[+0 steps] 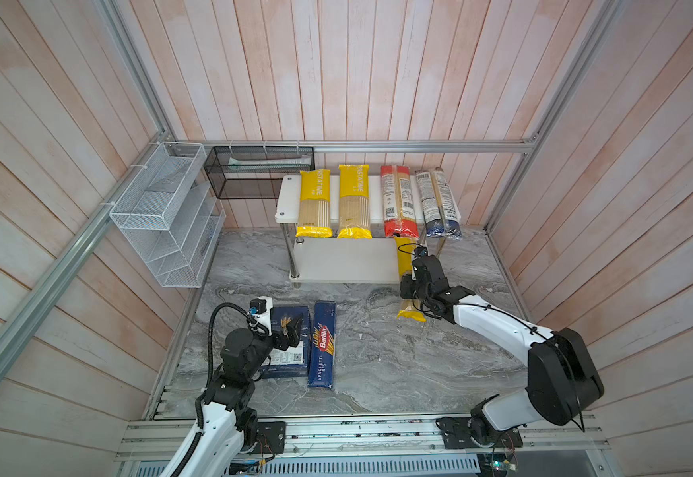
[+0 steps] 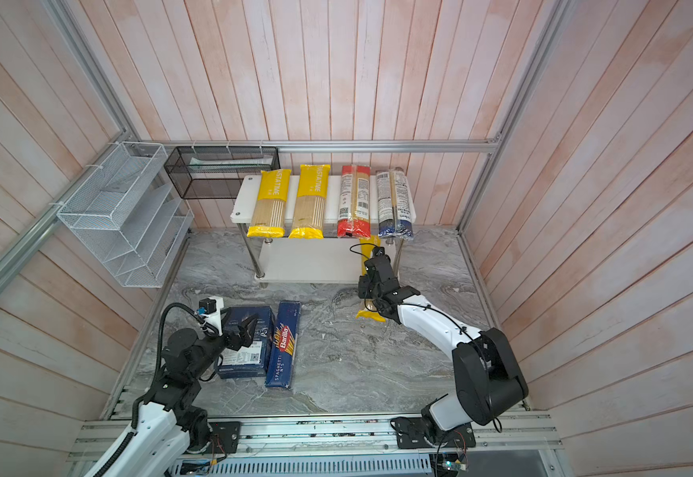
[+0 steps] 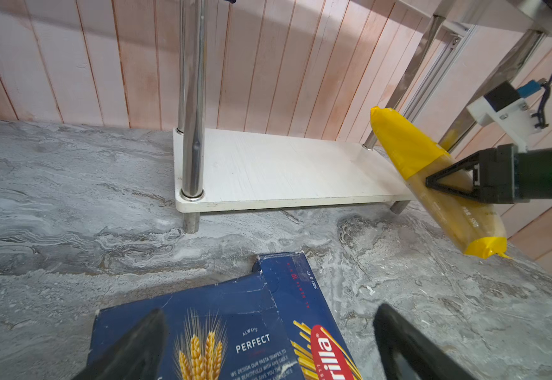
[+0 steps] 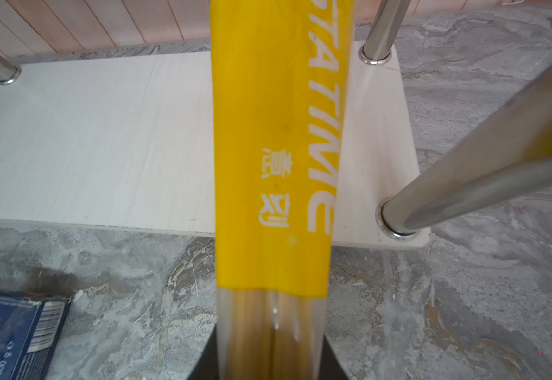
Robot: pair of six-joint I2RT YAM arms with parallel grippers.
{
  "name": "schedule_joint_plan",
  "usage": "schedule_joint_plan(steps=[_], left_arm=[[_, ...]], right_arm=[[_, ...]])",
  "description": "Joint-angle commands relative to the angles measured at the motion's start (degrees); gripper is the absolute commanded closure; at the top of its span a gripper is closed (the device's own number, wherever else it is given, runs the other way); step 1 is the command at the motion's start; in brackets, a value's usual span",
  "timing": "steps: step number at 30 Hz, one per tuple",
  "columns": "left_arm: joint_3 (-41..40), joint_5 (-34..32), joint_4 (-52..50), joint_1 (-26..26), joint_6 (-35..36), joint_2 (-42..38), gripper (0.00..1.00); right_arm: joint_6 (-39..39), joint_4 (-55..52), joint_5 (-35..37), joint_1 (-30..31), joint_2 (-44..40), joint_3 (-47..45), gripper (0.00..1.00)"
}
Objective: Arrange pasta packages on shelves
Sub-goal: Place the pasta bag on the shelf.
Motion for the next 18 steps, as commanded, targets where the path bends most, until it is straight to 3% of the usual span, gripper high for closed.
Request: schedule_joint_plan(steps=[1,18], left_arm=[[0.4,-0.7,0.8,0.2,0.7,-0.8,0.0],[0.5,-0.6,0.8,0.2,0.7,-0.7,0.0]], right_arm=[[-0.6,8.6,2.6,-1.7,0.6,0.7,0.96],[-4.2,7.6,1.0,-5.2,9.9,10.0,0.95]])
